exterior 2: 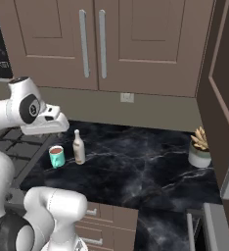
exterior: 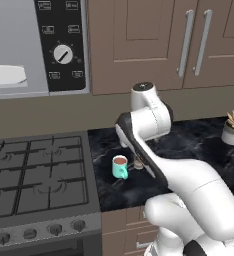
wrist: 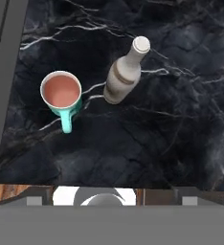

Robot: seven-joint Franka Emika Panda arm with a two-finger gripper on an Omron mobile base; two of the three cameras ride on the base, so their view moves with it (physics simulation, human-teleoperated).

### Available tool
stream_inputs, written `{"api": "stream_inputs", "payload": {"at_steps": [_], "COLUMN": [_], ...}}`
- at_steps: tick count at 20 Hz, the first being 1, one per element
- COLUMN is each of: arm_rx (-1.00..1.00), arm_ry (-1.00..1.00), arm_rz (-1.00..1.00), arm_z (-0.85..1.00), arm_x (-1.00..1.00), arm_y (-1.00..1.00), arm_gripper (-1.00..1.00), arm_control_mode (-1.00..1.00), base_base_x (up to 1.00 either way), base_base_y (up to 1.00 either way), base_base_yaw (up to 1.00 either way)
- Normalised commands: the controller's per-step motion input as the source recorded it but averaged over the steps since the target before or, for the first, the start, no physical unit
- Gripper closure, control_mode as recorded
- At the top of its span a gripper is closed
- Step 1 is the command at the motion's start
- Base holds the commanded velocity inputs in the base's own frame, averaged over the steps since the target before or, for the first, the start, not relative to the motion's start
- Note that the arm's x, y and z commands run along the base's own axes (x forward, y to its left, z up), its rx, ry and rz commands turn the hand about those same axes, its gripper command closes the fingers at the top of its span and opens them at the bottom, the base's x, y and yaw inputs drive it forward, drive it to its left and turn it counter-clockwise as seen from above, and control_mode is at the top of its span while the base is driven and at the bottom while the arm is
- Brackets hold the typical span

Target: Place the microwavable item in the microwave. Then, close the microwave door and press the start button.

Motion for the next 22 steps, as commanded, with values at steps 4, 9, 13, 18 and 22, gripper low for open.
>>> {"api": "stream_inputs", "payload": {"at_steps": [4, 9, 13, 18, 22], "arm_rx": [-0.03, 0.02, 0.04, 0.00, 0.00], "arm_ry": [0.28, 0.19, 0.10, 0.01, -0.01], "arm_rz": [0.00, 0.00, 0.00, 0.00, 0.00], "arm_z": [-0.74, -0.45, -0.45, -0.49, -0.48], "arm_x": [0.00, 0.00, 0.00, 0.00, 0.00], "arm_y": [0.61, 0.09, 0.00, 0.11, 0.09], "arm_gripper": [-1.00, -1.00, -1.00, -1.00, -1.00], "arm_control_mode": [-1.00, -1.00, -1.00, -1.00, -1.00], "base_base_x": [0.00, 0.00, 0.00, 0.00, 0.00], "base_base_y": [0.00, 0.00, 0.00, 0.00, 0.00], "base_base_yaw": [0.00, 0.00, 0.00, 0.00, 0.00]}}
